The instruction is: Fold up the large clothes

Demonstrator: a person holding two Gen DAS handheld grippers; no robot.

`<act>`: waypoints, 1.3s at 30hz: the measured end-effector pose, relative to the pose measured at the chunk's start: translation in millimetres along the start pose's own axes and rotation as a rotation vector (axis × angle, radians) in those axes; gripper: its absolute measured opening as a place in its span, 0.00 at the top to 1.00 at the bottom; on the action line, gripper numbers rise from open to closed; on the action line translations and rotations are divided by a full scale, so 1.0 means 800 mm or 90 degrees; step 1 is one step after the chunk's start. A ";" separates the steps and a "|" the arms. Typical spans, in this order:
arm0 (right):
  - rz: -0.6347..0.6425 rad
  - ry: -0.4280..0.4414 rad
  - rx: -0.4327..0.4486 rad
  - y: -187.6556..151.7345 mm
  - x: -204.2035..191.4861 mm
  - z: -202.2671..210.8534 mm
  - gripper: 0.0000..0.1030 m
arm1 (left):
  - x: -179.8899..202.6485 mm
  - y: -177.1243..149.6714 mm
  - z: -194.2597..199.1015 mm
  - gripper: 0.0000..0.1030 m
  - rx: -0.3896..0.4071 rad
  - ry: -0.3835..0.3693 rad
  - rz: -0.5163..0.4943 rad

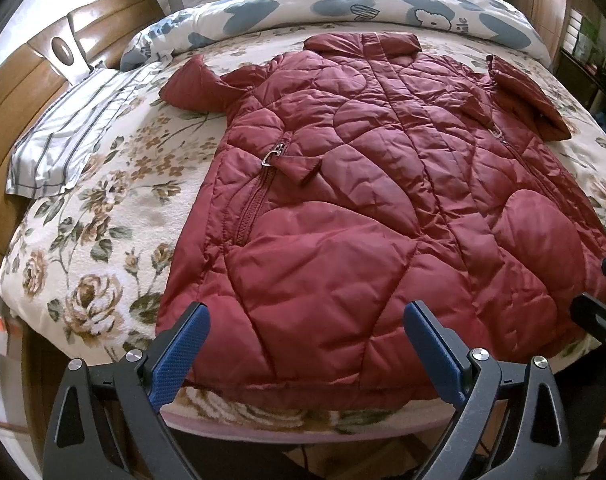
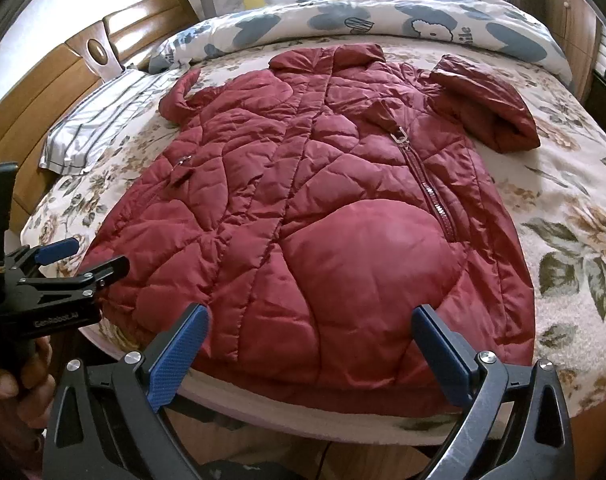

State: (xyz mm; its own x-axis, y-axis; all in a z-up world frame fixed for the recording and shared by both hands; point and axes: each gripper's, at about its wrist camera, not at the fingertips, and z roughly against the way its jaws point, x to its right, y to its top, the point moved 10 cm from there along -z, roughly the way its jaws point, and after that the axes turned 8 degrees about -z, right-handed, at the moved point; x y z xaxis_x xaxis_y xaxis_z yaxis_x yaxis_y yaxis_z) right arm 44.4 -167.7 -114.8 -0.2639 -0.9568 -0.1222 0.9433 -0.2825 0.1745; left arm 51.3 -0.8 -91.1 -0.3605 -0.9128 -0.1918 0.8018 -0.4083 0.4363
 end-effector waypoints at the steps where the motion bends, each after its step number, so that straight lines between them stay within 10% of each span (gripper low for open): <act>1: 0.000 0.000 0.000 0.001 -0.001 0.000 0.01 | 0.000 0.000 0.000 0.04 0.001 0.001 0.000; 39: -0.017 -0.002 0.008 0.038 0.021 -0.013 0.01 | -0.010 0.035 -0.039 0.04 0.009 -0.025 0.024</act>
State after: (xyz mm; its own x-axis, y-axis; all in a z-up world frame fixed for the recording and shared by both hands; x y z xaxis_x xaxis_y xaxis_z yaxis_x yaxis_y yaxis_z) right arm 71.0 -191.3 -121.7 -0.2896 -0.9490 -0.1247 0.9331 -0.3089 0.1842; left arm 91.0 -5.2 -104.8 -0.3485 -0.9268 -0.1396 0.8090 -0.3727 0.4546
